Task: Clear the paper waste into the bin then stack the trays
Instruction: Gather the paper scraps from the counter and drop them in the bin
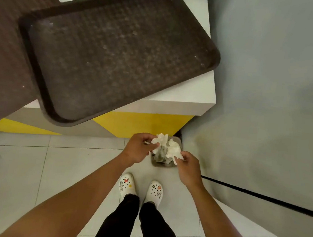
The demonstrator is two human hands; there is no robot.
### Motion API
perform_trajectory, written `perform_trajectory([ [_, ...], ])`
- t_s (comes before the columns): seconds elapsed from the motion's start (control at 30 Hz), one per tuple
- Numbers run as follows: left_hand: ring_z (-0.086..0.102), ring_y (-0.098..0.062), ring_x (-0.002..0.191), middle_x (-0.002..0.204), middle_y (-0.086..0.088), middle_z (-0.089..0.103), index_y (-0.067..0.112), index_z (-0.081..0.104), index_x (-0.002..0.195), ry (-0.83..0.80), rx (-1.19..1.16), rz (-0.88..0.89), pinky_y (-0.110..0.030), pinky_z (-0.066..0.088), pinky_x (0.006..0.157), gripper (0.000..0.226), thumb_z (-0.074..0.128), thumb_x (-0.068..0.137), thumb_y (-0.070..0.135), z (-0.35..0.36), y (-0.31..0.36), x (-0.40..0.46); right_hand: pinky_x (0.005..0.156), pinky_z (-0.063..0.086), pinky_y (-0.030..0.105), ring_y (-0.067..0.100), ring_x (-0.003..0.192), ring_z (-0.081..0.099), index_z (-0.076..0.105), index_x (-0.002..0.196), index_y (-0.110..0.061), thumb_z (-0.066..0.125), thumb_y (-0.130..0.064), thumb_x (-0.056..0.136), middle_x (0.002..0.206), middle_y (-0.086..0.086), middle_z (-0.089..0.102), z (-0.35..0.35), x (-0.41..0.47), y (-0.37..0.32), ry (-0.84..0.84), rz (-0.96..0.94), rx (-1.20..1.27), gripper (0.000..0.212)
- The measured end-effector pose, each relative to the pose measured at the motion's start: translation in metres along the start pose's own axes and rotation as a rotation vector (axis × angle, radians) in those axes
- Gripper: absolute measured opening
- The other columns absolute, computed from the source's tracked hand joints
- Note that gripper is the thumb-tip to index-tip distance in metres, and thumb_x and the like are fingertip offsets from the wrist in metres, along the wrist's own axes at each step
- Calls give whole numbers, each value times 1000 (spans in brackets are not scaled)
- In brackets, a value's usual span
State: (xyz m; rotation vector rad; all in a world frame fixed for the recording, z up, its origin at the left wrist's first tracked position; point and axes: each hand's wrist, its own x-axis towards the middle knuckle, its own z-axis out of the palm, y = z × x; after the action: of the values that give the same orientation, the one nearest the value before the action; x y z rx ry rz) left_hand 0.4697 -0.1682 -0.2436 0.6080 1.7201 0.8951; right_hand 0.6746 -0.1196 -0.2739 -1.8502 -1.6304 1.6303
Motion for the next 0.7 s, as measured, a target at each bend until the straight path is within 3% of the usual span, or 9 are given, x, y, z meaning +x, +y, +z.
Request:
perform_trajectory([
  [0.13,59,-4,50,77,1,60,8,71,107,2,12,-78,-17,43,46,21,76,87,9,19,-52,53,75,52,30,23,94,68,70,112,-9,69,-22,90,105,6,73,24,54,55,21,100,-7,25],
  [0.27,55,2,44,75,-2,59,1,70,108,-28,42,-134,-13,40,42,21,73,87,1,43,-105,97,72,47,28,21,89,65,71,108,-5,68,-17,90,102,11,72,45,97,98,64,152,6,22],
  [0.37,57,-7,55,80,-9,61,1,70,106,-22,93,-149,-11,40,43,20,75,86,2,53,-130,118,71,47,29,24,90,65,71,102,-6,64,-14,90,98,10,72,57,111,110,94,150,-23,16],
  [0.5,55,-10,58,84,-11,59,-2,70,109,-37,128,-140,-11,40,44,23,74,86,0,64,-156,145,82,50,29,22,101,64,70,116,-11,62,-22,94,112,6,70,75,132,129,70,140,-73,26],
  [0.6,59,-16,72,96,-3,62,9,70,115,-113,205,-111,-17,43,56,31,77,85,9,63,-171,156,100,51,40,25,120,59,59,133,-14,63,-33,94,131,6,62,79,140,139,74,152,-89,43],
  [0.7,62,-16,86,111,-1,65,15,71,117,-160,292,-96,-26,46,71,34,78,84,14,55,-174,156,104,50,41,25,124,58,56,136,-13,66,-25,94,134,4,60,74,133,137,66,156,-63,45],
])
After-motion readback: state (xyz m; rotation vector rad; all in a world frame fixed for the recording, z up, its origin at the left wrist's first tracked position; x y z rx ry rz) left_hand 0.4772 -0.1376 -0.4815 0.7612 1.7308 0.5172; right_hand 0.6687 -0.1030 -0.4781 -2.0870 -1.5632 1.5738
